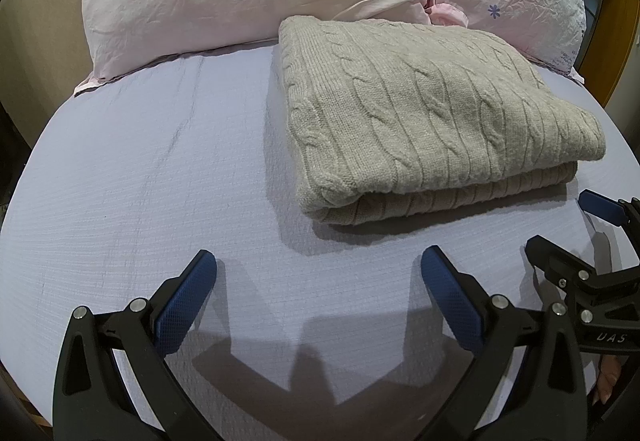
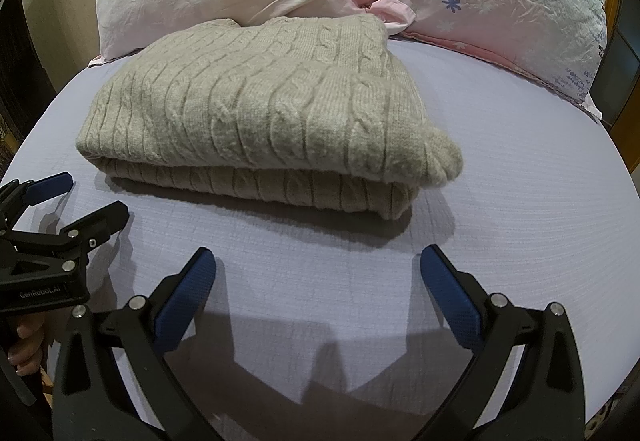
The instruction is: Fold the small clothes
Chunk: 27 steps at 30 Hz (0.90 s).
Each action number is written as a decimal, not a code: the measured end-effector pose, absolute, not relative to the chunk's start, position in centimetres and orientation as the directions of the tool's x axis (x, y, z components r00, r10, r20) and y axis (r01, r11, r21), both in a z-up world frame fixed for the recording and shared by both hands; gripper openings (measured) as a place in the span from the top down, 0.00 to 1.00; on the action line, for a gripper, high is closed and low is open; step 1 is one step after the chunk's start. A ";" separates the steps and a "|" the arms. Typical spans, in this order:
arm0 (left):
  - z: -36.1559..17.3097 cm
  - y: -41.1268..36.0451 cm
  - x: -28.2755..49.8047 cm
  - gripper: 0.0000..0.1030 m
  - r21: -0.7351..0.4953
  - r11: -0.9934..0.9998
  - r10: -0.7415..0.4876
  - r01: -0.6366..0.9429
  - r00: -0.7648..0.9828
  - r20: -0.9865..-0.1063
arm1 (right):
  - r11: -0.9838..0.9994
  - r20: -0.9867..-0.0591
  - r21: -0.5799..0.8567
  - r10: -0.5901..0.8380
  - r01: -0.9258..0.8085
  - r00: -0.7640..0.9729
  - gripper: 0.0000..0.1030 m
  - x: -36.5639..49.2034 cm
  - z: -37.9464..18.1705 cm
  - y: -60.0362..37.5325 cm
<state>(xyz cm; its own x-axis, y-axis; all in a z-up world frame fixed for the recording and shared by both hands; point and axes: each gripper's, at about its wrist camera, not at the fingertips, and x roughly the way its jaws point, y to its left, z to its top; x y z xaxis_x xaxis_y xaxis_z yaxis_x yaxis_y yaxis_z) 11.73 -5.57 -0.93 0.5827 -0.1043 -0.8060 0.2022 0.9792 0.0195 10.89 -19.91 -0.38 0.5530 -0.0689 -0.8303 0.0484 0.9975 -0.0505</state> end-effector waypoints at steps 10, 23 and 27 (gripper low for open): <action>-0.9 -5.6 11.8 0.01 0.020 0.979 -0.104 0.203 0.582 -0.806 | 0.998 -0.830 -0.051 -0.069 0.049 0.553 0.02 10.9 -0.4 -19.9; -0.9 -5.6 11.7 0.01 0.020 0.979 -0.104 0.201 0.583 -0.806 | 0.998 -0.830 -0.050 -0.068 0.048 0.554 0.02 11.1 -0.3 -19.9; -0.9 -5.6 11.8 0.01 0.020 0.979 -0.104 0.202 0.583 -0.806 | 0.998 -0.830 -0.051 -0.069 0.048 0.554 0.02 11.2 -0.3 -20.0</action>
